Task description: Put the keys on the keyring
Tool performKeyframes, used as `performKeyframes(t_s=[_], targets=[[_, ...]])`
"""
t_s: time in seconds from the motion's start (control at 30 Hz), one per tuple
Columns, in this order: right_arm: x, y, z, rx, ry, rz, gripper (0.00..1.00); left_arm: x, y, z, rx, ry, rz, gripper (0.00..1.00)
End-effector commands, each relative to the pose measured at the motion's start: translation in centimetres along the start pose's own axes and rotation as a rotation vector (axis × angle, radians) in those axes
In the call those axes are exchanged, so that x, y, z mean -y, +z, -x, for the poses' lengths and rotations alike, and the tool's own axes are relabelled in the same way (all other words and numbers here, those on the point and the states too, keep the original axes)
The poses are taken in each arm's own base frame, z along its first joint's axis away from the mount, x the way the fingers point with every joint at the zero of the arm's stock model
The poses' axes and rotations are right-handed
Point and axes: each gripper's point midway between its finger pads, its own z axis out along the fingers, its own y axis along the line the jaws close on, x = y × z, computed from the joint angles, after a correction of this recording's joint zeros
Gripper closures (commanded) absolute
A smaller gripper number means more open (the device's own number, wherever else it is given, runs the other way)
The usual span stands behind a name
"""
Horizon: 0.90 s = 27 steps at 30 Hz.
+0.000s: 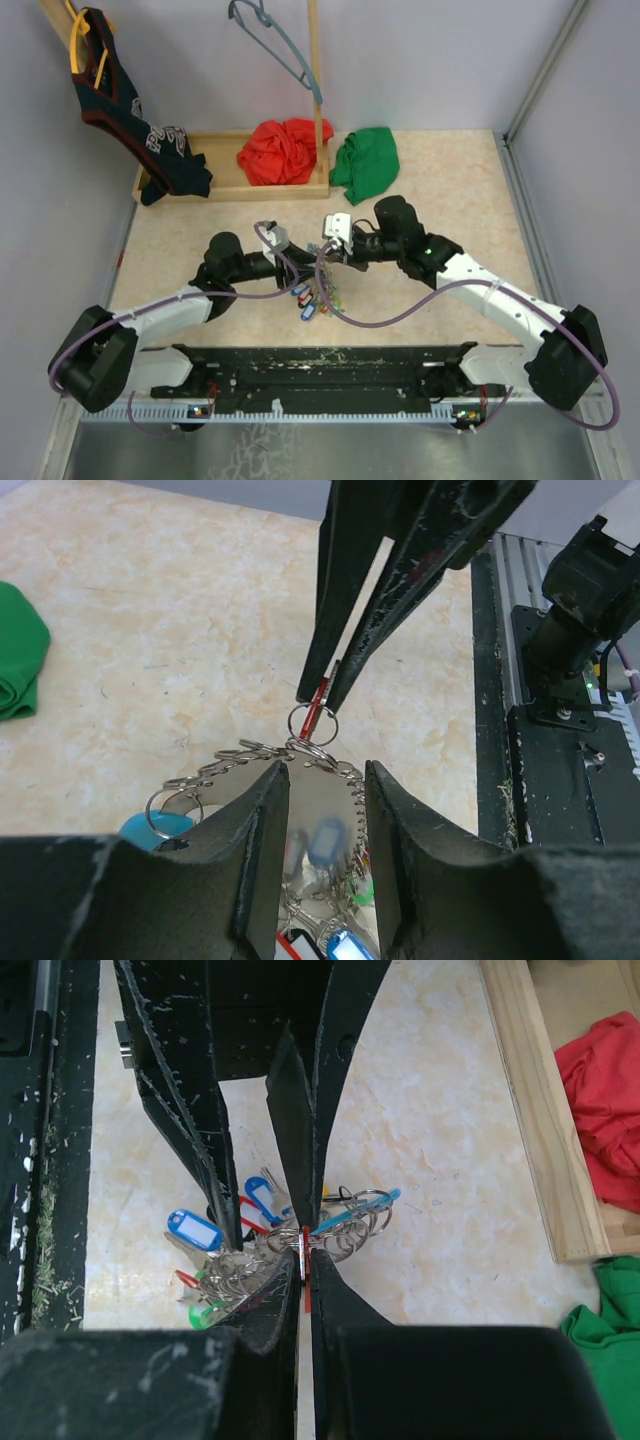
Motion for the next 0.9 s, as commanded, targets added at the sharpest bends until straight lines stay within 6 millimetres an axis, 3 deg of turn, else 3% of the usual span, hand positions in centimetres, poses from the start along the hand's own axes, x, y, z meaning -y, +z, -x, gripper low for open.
performKeyframes(t_s=[0.0, 0.47, 0.7, 0.87], targets=[[1.5, -0.6, 3.9, 0.074, -0.079, -0.059, 1.00, -0.6, 0.0, 0.8, 0.003, -0.042, 0.073, 0.58], [1.3, -0.4, 4.4, 0.095, -0.090, -0.065, 1.00, -1.0, 0.5, 0.8, 0.002, -0.103, 0.119, 0.62], [0.9, -0.3, 4.5, 0.097, -0.090, -0.044, 1.00, -1.1, 0.8, 1.1, 0.006, -0.085, 0.123, 0.71], [0.5, -0.2, 4.5, 0.087, -0.086, -0.030, 1.00, -1.2, 0.9, 1.4, 0.010, -0.069, 0.127, 0.85]])
